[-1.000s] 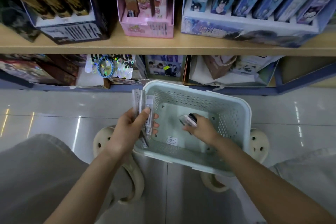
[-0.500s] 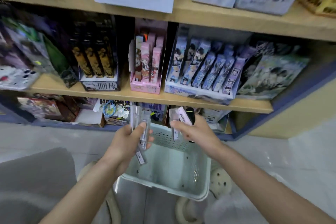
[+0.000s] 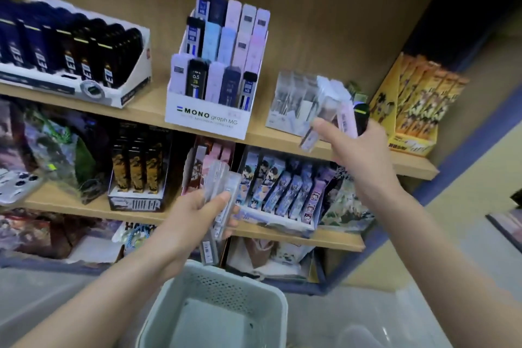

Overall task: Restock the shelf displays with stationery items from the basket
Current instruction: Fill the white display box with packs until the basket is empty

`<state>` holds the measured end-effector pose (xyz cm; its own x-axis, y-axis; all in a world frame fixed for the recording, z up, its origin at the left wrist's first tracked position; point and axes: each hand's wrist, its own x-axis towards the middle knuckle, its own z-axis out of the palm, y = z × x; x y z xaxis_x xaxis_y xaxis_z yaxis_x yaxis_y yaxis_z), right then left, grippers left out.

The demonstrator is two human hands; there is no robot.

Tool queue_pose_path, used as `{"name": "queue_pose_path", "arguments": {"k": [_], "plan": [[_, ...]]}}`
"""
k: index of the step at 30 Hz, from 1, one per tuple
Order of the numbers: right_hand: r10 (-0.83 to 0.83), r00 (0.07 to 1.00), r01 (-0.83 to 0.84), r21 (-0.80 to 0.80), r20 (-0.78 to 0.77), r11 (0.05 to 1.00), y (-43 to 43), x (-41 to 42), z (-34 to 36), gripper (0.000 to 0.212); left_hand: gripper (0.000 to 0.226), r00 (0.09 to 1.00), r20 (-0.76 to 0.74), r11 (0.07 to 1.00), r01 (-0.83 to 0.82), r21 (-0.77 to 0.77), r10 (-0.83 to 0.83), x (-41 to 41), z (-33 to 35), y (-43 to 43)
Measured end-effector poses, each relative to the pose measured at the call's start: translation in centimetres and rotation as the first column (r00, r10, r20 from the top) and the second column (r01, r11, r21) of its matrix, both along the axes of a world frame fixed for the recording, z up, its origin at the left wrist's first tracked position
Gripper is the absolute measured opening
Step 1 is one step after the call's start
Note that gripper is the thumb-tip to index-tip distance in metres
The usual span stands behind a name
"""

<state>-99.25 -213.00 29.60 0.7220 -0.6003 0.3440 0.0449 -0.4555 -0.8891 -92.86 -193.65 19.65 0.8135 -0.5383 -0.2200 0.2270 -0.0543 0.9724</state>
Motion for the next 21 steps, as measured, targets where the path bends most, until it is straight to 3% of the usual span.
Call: {"name": "queue_pose_path", "arguments": {"k": [5,9,17,19,21], "plan": [[-0.09,0.986,0.119,-0.208,0.143,0.971,-2.3,3.4,3.7,0.02,0.022,1.0,-0.02,0.998,-0.019,-0.066,0.018,1.0,1.5,-0.5],[-0.141,0.984,0.172,-0.358,0.113,0.918,-3.7,5.7,3.5,0.02,0.023,0.998,-0.052,0.996,-0.032,-0.086,0.028,1.2,1.6,-0.5],[-0.138,0.99,0.141,-0.332,0.034,0.933,-4.4,7.4,2.8,0.019,0.024,0.998,-0.064,0.994,-0.028,-0.108,0.022,1.9,1.4,-0.4],[-0.098,0.995,0.102,-0.325,0.029,0.94,-4.4,7.5,3.1,0.006,0.024,0.997,-0.069,0.994,-0.032,-0.102,0.025,1.8,1.3,-0.4],[-0.059,0.998,0.062,-0.357,0.021,0.932,-4.4,7.5,3.2,0.015,0.025,0.998,-0.065,0.995,-0.029,-0.099,0.023,1.8,1.3,-0.5]]}}
